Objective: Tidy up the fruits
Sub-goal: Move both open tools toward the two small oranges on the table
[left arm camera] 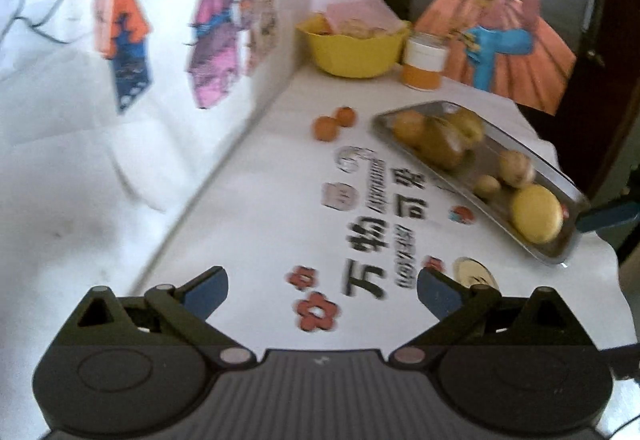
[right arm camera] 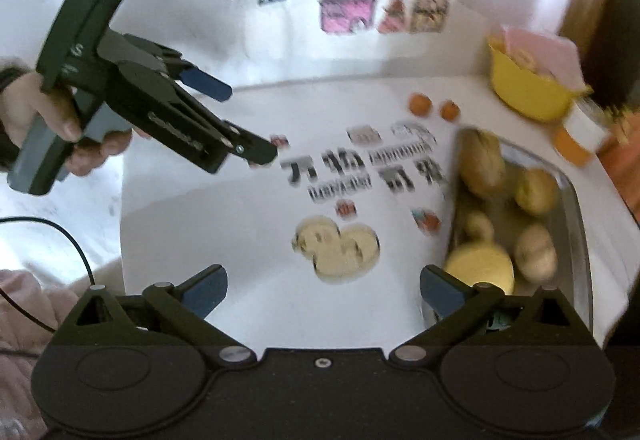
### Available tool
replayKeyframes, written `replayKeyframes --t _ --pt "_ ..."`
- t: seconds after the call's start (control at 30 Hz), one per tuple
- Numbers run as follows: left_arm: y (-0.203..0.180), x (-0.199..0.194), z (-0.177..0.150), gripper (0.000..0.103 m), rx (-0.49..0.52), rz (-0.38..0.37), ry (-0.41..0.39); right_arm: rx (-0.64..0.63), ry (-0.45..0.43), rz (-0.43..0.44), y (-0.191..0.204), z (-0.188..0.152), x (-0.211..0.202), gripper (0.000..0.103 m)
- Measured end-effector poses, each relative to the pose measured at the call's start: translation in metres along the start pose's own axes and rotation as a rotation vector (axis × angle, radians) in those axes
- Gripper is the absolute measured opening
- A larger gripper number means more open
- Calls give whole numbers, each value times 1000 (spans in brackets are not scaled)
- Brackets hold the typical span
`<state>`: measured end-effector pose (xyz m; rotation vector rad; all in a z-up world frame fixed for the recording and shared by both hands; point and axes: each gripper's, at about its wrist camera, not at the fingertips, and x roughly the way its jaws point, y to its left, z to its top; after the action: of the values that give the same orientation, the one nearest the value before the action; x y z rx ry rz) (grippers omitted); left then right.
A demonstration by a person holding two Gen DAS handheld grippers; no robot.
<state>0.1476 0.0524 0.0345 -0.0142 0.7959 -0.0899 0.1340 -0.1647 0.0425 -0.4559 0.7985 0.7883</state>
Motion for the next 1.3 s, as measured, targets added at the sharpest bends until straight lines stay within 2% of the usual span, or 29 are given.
replayKeyframes --t 0.23,0.4,0.53,0.8,1.0,1.13,1.3 --pt "14 13 26 102 -50 48 -46 -48 -4 -42 -40 65 12 102" --pt "-2 41 49 102 -31 54 -67 -20 -23 -104 -92 108 37 102" --pt "-12 67 69 102 -4 59 -81 56 -28 -132 -131 134 65 102" --pt "-21 125 98 102 50 112 -85 181 30 -144 -183 149 138 102" --pt "-15 163 102 102 49 107 -62 216 10 -120 -198 154 170 102" --pt "-13 179 104 102 39 104 -66 244 1 -73 -206 161 187 102" --pt "-18 192 108 102 51 110 -84 271 12 -29 -211 165 204 81"
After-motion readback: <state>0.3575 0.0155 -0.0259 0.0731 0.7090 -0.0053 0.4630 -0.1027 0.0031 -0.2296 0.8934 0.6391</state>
